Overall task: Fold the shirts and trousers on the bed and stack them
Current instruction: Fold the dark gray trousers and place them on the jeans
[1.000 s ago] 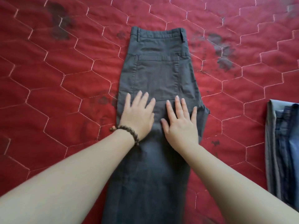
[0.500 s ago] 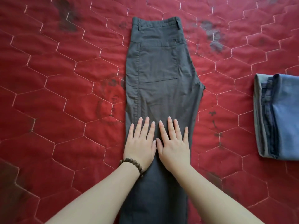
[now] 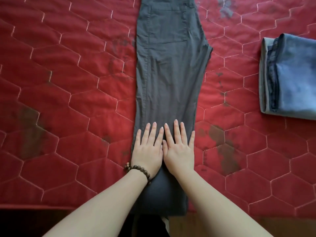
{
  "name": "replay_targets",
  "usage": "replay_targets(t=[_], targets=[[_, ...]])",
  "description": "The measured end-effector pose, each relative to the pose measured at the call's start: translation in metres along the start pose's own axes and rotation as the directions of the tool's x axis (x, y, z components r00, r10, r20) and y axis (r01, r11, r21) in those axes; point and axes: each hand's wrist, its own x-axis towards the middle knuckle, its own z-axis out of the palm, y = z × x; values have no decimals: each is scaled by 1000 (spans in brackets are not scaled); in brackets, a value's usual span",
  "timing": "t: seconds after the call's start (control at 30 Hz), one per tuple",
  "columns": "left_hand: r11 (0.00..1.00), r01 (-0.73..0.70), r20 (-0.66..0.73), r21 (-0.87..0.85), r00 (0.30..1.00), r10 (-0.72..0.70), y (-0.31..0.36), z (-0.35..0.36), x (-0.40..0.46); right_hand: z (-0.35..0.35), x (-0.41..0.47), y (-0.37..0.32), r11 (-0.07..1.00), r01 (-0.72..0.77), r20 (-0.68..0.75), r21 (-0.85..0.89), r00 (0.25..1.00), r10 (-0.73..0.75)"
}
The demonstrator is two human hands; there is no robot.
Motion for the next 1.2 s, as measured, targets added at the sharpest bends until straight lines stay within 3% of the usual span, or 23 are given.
replay_targets(t=[0.23, 0.53, 0.67, 0.77, 0.97, 1.03, 1.2], targets=[[998, 56, -12, -10, 998, -56, 21, 31, -80, 16, -81, 3, 1000, 22, 24, 18, 999, -22], [1000, 13, 85, -23, 996, -11, 37, 44, -168, 22, -173, -3, 997, 33, 90, 65, 995, -39], [990, 22, 52, -137, 999, -15, 33, 25, -174, 8, -181, -8, 974, 33, 9, 224, 999, -36], [907, 264, 46, -328, 964, -264, 18, 10, -163, -7, -174, -9, 918, -95, -50, 385, 991, 123], [646, 498, 143, -579, 841, -521, 4, 0, -140, -19, -151, -9, 677, -462, 163, 573, 874, 458], [616, 521, 148, -591, 820, -552, 1, 1, -138, -19, -145, -6, 595, -557, 261, 580, 819, 512], [546, 473, 113, -691, 817, -566, -1, 0, -141, -17, -139, 0, 602, -610, 327, 515, 789, 520]])
